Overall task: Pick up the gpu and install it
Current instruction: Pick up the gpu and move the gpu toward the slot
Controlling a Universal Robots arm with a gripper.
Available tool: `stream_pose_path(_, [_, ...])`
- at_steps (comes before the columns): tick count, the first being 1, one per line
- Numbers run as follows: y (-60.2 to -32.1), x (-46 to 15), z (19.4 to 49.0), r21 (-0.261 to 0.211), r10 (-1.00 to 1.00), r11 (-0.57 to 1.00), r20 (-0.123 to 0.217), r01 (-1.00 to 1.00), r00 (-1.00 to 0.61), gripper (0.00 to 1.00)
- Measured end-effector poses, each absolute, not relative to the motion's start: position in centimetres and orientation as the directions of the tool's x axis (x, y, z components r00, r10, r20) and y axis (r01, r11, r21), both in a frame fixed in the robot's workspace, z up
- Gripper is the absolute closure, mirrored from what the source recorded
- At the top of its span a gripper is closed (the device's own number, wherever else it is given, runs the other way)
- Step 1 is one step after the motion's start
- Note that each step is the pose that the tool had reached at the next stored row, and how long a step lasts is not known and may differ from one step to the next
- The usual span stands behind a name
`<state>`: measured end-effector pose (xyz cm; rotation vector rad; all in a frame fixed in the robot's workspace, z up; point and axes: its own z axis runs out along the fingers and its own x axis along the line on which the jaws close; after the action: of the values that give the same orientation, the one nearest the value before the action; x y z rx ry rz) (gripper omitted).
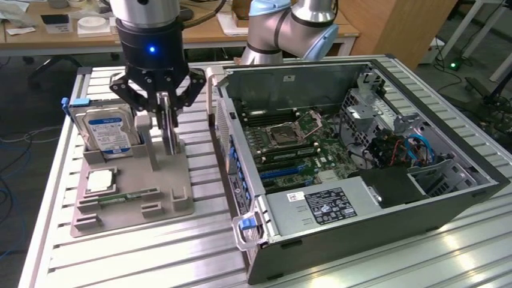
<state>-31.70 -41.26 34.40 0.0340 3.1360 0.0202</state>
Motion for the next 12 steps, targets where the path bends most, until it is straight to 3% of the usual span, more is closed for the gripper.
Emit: stream_pose_path(12, [-41.3,-31.7,36.4,0.014,0.022,1.000,-0.005,0.022,-1.000,0.72])
